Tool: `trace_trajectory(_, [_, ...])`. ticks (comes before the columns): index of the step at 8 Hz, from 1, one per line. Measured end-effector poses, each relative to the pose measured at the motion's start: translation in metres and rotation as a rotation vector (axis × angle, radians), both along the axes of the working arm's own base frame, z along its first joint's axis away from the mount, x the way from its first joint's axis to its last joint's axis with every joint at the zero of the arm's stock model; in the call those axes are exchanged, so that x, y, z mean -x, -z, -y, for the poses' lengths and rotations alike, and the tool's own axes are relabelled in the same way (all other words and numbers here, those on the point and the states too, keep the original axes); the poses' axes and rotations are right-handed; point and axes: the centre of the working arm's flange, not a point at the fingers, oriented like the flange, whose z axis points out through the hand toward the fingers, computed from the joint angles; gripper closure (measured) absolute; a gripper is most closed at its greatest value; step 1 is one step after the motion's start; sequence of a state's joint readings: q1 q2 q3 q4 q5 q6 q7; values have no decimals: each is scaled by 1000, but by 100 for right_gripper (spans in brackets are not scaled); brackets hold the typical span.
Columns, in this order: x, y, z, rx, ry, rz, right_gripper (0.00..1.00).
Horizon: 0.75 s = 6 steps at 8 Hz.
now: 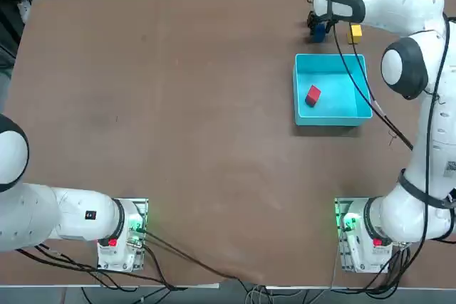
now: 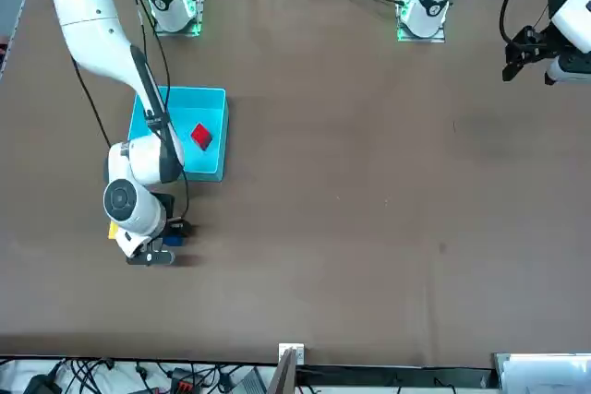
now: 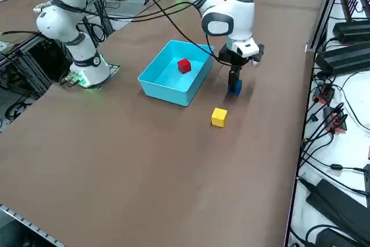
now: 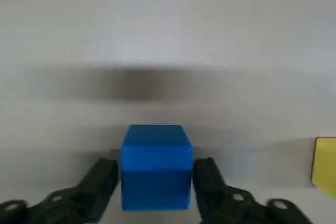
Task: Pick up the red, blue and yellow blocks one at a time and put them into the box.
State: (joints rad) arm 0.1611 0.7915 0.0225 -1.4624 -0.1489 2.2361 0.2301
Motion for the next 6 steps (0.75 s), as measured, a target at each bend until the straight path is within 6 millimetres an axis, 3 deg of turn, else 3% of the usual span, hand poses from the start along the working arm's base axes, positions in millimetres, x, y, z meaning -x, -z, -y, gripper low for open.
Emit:
trace_trajectory(1, [-1, -2, 0, 0, -2, 5, 29])
trace_trajectory(3, [-4, -11, -1, 2, -1, 3, 30])
trace_trajectory(4, [-2, -28, -2, 10, 3, -22, 30])
trace_trajectory(6, [13, -98, -6, 18, 17, -89, 30])
